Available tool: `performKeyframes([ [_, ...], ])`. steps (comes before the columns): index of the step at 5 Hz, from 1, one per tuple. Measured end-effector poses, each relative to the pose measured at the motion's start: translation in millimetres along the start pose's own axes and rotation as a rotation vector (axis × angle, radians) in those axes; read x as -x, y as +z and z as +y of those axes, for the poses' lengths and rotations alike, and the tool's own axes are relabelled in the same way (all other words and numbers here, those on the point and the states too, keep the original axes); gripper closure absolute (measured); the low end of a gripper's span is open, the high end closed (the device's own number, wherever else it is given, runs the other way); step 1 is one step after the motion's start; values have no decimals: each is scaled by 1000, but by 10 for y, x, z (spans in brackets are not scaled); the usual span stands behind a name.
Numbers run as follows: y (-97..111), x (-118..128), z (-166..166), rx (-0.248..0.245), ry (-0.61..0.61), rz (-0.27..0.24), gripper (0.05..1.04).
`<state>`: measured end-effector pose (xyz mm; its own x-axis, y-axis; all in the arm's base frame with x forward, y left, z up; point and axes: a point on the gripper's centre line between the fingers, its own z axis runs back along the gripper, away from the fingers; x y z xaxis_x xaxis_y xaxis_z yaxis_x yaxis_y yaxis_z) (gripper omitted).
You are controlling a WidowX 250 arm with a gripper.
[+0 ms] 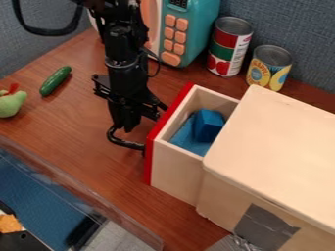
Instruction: Open the drawer
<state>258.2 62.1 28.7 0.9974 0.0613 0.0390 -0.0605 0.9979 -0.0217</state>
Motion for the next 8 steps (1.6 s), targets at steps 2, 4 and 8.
performKeyframes([
  [2,19,81,265,-39,22,5,955],
  [4,50,47,402,-45,6,1,908],
  [8,470,106,467,19,-54,-36,80],
])
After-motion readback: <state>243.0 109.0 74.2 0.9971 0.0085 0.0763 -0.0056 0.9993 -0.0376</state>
